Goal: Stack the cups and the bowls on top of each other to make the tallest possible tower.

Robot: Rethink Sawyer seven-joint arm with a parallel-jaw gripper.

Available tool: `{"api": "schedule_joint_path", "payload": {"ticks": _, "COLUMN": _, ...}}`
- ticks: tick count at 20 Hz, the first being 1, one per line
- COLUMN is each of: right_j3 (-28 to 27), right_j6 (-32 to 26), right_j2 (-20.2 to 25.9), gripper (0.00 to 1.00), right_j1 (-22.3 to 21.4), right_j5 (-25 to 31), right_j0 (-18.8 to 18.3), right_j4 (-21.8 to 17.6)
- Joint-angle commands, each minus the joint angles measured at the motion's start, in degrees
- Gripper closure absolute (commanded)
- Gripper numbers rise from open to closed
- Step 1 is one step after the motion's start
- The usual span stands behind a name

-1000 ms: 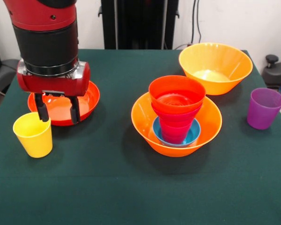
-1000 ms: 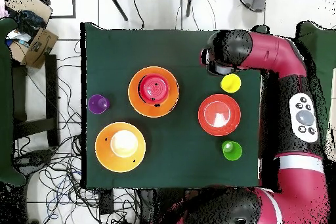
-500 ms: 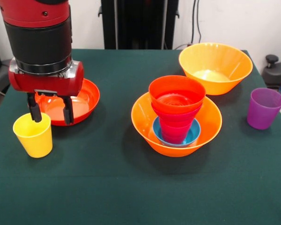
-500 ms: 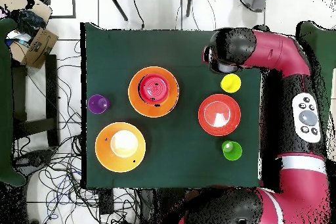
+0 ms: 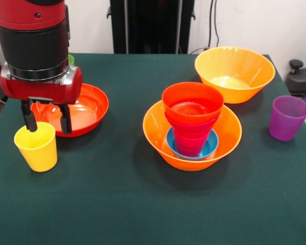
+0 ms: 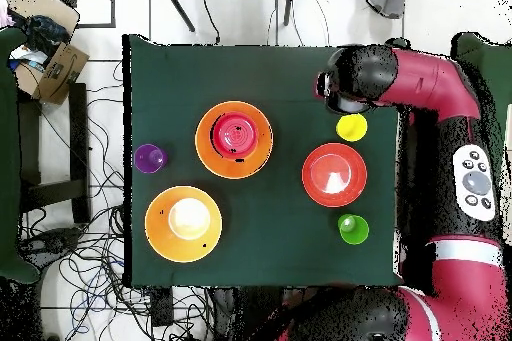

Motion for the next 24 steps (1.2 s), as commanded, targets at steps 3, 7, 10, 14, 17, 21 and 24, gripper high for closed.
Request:
{"api": "schedule_joint_path", "payload": {"ticks": 3, "right_j3": 5.87, "right_j6": -11.47, "right_j2": -0.22, "gripper": 0.00, "right_j1": 3.50, "right_j5": 2.39, "right_j0": -1.07, "right_j4": -3.65}}
{"api": "schedule_joint_path", "payload": {"ticks": 7, "right_j3": 7.87, "right_j6": -11.26, "right_j2": 0.17, "gripper": 0.00, "right_j1": 3.66, "right_j5": 0.05, "right_j0": -1.90, "right_j4": -3.92}}
{"api": "schedule_joint_path", "payload": {"ticks": 10, "right_j3": 8.40, "right_j6": -12.04, "right_j2": 1.05, "gripper": 0.00, "right_j1": 4.42, "right_j5": 0.27, "right_j0": -2.53, "right_j4": -3.48}}
{"api": "schedule_joint_path", "payload": {"ticks": 14, "right_j3": 10.16, "right_j6": -12.42, "right_j2": 1.82, "gripper": 0.00, "right_j1": 4.72, "right_j5": -1.34, "right_j0": -2.97, "right_j4": -3.68}}
{"api": "schedule_joint_path", "payload": {"ticks": 17, "right_j3": 11.28, "right_j6": -13.10, "right_j2": 2.59, "gripper": 0.00, "right_j1": 4.76, "right_j5": -2.08, "right_j0": -3.52, "right_j4": -3.54}}
{"api": "schedule_joint_path", "payload": {"ticks": 21, "right_j3": 12.64, "right_j6": -13.14, "right_j2": 3.50, "gripper": 0.00, "right_j1": 4.81, "right_j5": -4.23, "right_j0": -4.36, "right_j4": -3.56}}
{"api": "schedule_joint_path", "payload": {"ticks": 24, "right_j3": 13.31, "right_j6": -11.50, "right_j2": 3.92, "gripper": 0.00, "right_j1": 5.32, "right_j5": -7.82, "right_j0": -4.73, "right_j4": -3.98}}
